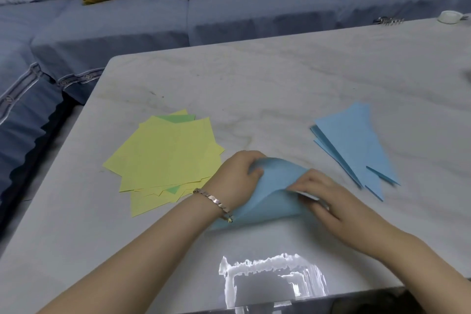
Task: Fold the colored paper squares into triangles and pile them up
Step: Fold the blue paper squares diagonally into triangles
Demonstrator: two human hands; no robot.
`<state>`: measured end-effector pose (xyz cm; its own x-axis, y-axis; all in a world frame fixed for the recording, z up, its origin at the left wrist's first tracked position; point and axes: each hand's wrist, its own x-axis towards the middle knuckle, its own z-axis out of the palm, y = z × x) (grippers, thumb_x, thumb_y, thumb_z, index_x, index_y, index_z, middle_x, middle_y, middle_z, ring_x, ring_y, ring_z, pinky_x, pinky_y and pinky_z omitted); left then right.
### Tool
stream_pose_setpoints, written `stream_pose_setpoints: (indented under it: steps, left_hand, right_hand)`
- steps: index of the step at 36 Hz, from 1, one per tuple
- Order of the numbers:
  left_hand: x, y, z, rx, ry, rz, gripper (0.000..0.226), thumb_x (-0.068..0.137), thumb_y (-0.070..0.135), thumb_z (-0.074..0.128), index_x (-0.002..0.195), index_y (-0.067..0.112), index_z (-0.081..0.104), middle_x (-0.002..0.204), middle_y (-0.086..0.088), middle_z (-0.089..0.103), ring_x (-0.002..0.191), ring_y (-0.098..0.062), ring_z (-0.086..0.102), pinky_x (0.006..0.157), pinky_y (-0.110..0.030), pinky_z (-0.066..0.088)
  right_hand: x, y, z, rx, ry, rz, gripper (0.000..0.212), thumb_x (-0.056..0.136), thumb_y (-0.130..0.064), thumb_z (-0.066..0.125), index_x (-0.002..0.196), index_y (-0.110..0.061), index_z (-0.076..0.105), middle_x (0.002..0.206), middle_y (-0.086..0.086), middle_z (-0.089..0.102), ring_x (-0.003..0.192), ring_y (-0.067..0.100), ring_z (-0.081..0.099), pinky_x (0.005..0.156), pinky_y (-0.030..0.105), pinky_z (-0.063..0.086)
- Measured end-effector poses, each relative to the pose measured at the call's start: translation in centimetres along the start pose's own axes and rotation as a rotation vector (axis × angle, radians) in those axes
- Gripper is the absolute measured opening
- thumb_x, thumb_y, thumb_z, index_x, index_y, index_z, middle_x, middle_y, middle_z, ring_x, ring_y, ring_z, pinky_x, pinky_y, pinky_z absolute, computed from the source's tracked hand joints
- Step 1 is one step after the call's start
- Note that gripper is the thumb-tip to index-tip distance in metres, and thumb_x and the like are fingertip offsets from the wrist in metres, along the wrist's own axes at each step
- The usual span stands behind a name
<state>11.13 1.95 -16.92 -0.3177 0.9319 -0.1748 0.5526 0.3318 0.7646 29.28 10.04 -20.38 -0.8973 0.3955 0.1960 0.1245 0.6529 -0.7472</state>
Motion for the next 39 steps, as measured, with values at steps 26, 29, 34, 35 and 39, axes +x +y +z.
stream_pose_setpoints:
  steps: [26, 29, 34, 35, 39]
  left_hand:
    - [-3.0, 1.8, 0.4, -0.313, 0.324, 0.027, 0.033, 0.070, 0.007, 0.075, 0.070, 0.037, 0.061, 0.063, 0.014, 0.059, 0.052, 0.003, 0.052, 0.059, -0.005, 0.042]
    - [-3.2, 1.9, 0.4, -0.344, 0.361, 0.033, 0.035, 0.070, 0.005, 0.076, 0.068, 0.037, 0.062, 0.060, 0.014, 0.060, 0.051, 0.003, 0.054, 0.060, -0.003, 0.042]
    - [-3.5, 2.0, 0.5, -0.371, 0.401, 0.045, 0.035, 0.070, 0.003, 0.076, 0.064, 0.036, 0.065, 0.054, 0.023, 0.062, 0.058, 0.005, 0.058, 0.061, -0.002, 0.041]
    - [-3.5, 1.9, 0.5, -0.376, 0.407, 0.047, 0.034, 0.070, 0.003, 0.075, 0.064, 0.036, 0.066, 0.055, 0.026, 0.062, 0.059, 0.007, 0.059, 0.061, -0.001, 0.041]
    - [-3.5, 1.7, 0.6, -0.379, 0.416, 0.054, 0.029, 0.070, 0.003, 0.075, 0.068, 0.032, 0.069, 0.057, 0.031, 0.061, 0.061, 0.010, 0.059, 0.062, -0.001, 0.040]
  right_hand:
    - [2.6, -3.6, 0.5, 0.466, 0.498, 0.386, 0.025, 0.070, -0.004, 0.077, 0.082, -0.020, 0.062, 0.065, -0.007, 0.067, 0.059, 0.003, 0.058, 0.062, 0.009, 0.046]
    - [2.6, -3.9, 0.3, 0.507, 0.518, 0.371, 0.023, 0.072, 0.000, 0.074, 0.082, -0.020, 0.065, 0.061, -0.007, 0.065, 0.057, 0.006, 0.056, 0.059, 0.009, 0.045]
    - [2.5, -4.6, 0.0, 0.455, 0.529, 0.356, 0.021, 0.073, -0.004, 0.074, 0.072, -0.024, 0.070, 0.070, -0.010, 0.070, 0.062, 0.002, 0.061, 0.062, 0.008, 0.046]
    - [2.5, -4.7, -0.1, 0.439, 0.526, 0.354, 0.020, 0.073, -0.005, 0.074, 0.072, -0.025, 0.071, 0.072, -0.012, 0.071, 0.064, 0.000, 0.063, 0.063, 0.007, 0.046]
    - [2.5, -4.9, -0.1, 0.410, 0.530, 0.355, 0.020, 0.073, -0.006, 0.074, 0.071, -0.026, 0.071, 0.071, -0.019, 0.070, 0.067, -0.003, 0.064, 0.064, 0.006, 0.045]
